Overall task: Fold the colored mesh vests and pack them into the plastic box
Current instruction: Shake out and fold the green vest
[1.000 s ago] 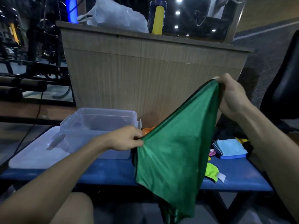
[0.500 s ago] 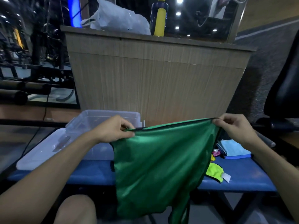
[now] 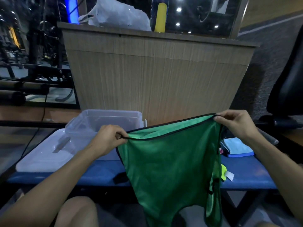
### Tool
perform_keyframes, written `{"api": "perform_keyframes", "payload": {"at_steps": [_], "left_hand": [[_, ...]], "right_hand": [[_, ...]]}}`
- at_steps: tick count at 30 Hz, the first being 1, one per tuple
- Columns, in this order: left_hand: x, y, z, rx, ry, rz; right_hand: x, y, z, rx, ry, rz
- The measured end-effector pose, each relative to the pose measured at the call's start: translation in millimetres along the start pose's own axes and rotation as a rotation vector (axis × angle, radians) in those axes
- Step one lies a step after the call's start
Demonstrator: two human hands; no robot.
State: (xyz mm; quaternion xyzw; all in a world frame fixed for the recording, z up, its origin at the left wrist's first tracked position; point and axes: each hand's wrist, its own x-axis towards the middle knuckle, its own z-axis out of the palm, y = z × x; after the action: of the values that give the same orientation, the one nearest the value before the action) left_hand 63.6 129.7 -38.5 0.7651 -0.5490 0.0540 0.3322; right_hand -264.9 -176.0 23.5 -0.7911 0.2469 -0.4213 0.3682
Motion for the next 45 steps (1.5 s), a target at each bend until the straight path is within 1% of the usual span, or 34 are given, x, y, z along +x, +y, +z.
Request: {"api": "perform_keyframes", "payload": {"at_steps": [2,5,7,10,12,15,17,19,21,23,24,27,30,33,37,39,42,45], "left_hand": [[3.9,3.1,-10.7,-0.061,0.007,-0.045],[9.4,6.2,-25.6,-0.199,-0.006,-0.08],[14.6,6.7,-35.7,-0.3,-0.015,-0.094],[22.5,8.3,-48.4,-0.476,-0.039,-0.092],[28.0,8.2,-52.7,-0.525,-0.004,-0.085],[36.9,8.5,-50.8,-0.507,0.089,-0.074],[41.5,7.8,-47.8,-0.466,0.139,-0.068],[45.2,8.0,-45.8,-0.362,0.184,-0.044],[48.3,7.0,-45.4,-0.21,0.224,0.004],[49.1,5.1,-45.4,-0.09,0.246,0.044],[48.9,3.1,-45.5,-0.045,0.252,0.062],[46.2,1.1,-48.3,0.019,0.247,0.106],[42.7,2.9,-52.5,0.035,0.185,0.118],[41.5,2.1,-53.8,0.003,0.11,0.086],[41.3,1.2,-51.0,-0.016,0.043,0.06],[41.4,0.5,-49.6,-0.04,0.027,0.065],[43.1,0.1,-48.9,-0.154,-0.023,0.005],[47.3,1.0,-47.1,-0.069,-0.033,-0.017]], "right_hand": [[-2.8,14.2,-5.7,0.057,-0.037,0.041],[-10.5,32.7,-14.4,0.138,-0.169,0.136],[-18.5,39.1,-16.4,0.3,-0.267,0.189],[-26.5,45.3,-16.2,0.45,-0.289,0.226],[-28.1,47.2,-12.9,0.482,-0.294,0.243],[-29.1,45.1,-5.2,0.434,-0.287,0.223],[-29.0,43.9,-0.5,0.297,-0.282,0.154],[-28.6,43.2,3.3,0.133,-0.314,0.086],[-27.7,45.3,6.0,0.008,-0.348,0.036],[-26.7,45.4,8.8,-0.074,-0.325,0.026],[-25.6,45.7,9.3,-0.074,-0.315,0.023],[-22.3,50.4,7.7,0.106,-0.232,0.073],[-19.1,57.3,3.1,0.268,-0.16,0.145],[-20.9,52.3,0.2,0.463,-0.175,0.226],[-17.0,49.6,0.6,0.619,-0.174,0.243],[-13.3,44.0,2.3,0.648,-0.113,0.259],[-10.1,40.4,3.2,0.595,-0.042,0.258],[-10.2,38.4,5.0,0.544,0.006,0.273]]}}
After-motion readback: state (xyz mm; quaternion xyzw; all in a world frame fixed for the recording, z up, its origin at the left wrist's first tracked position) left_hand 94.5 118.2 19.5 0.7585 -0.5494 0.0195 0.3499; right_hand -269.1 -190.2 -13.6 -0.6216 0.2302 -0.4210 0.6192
